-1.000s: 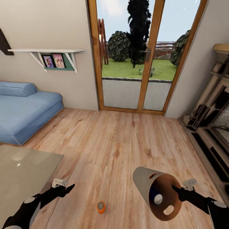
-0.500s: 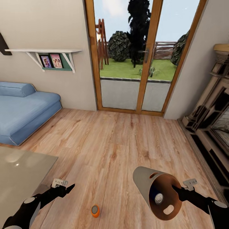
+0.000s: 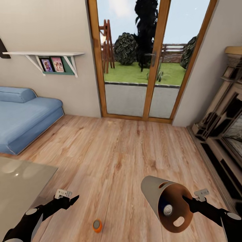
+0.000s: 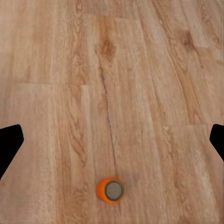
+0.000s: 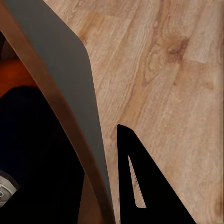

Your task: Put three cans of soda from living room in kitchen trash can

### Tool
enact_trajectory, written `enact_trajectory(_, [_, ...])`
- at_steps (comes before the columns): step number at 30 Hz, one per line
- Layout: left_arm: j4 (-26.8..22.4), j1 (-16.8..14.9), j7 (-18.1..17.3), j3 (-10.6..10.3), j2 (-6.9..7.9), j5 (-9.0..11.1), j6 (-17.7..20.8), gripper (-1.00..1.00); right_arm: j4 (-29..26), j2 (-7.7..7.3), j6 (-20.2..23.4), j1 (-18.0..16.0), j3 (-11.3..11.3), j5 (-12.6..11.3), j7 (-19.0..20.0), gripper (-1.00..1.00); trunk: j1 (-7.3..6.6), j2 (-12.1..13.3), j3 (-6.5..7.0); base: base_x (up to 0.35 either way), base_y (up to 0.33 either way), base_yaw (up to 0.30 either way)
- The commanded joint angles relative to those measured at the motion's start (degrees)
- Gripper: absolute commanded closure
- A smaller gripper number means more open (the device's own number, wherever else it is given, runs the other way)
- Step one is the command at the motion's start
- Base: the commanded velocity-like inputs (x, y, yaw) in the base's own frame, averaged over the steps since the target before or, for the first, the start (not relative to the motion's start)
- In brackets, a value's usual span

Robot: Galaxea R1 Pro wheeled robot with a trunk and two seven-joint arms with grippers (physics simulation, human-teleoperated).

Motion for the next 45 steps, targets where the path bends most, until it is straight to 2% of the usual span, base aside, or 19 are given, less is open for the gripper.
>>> enact_trajectory(1, [0.01, 0.0, 0.0, 0.0, 0.0, -0.02, 0.03, -1.0, -0.04, 0.01, 0.08, -0.02, -0.03, -0.39, 0.14, 1.0, 0.0, 0.0, 0.01, 0.227, -0.053, 0.0])
enact_trajectory(10, [-0.03, 0.0, 0.01, -0.06, 0.0, -0.05, 0.07, -1.0, -0.04, 0.15, 0.06, -0.02, 0.03, -0.39, 0.11, 1.0, 0.0, 0.0, 0.01, 0.249, -0.016, 0.0])
enact_trajectory(24, [-0.08, 0.0, 0.18, -0.09, 0.0, -0.11, 0.18, -1.0, -0.04, -0.06, 0.06, -0.02, -0.11, -0.47, 0.11, 1.0, 0.0, 0.0, 0.01, 0.03, -0.001, 0.0])
enact_trajectory(30, [-0.07, 0.0, 0.32, -0.14, 0.0, -0.31, 0.77, -1.0, -0.07, -0.3, 0.15, -0.02, -0.28, -0.55, 0.14, 1.0, 1.32, -2.41, -1.07, 0.001, 0.0, 0.0])
enact_trajectory(33, [-0.07, 0.0, 0.56, -0.16, 0.0, -0.39, 1.86, -1.0, -0.17, -0.51, 0.29, -0.06, -0.29, -0.61, 0.27, 1.0, 1.97, -3.61, -1.61, 0.0, 0.0, 0.0])
enact_trajectory(38, [-0.36, -0.28, 0.89, -0.06, -0.08, -0.25, 6.5, -1.0, -0.75, -0.64, 0.87, -0.43, -0.24, -0.51, 0.3, 1.0, 3.07, -5.62, -2.51, 0.0, 0.0, 0.0])
enact_trajectory(40, [-0.61, -0.65, 2.3, -0.03, -0.1, -0.07, 8.37, -1.0, -1.27, -0.74, 1.7, -1.08, -0.23, -0.39, 0.27, 1.0, 3.51, -6.42, -2.87, 0.0, 0.0, 0.0])
enact_trajectory(45, [-0.76, -3.56, 5.89, -0.03, -0.13, 0.05, 11.42, -1.0, -2.39, -2.43, 7.89, -4.75, -0.05, -0.3, 0.36, 1.0, 4.61, -8.42, -3.76, 0.0, 0.0, 0.0])
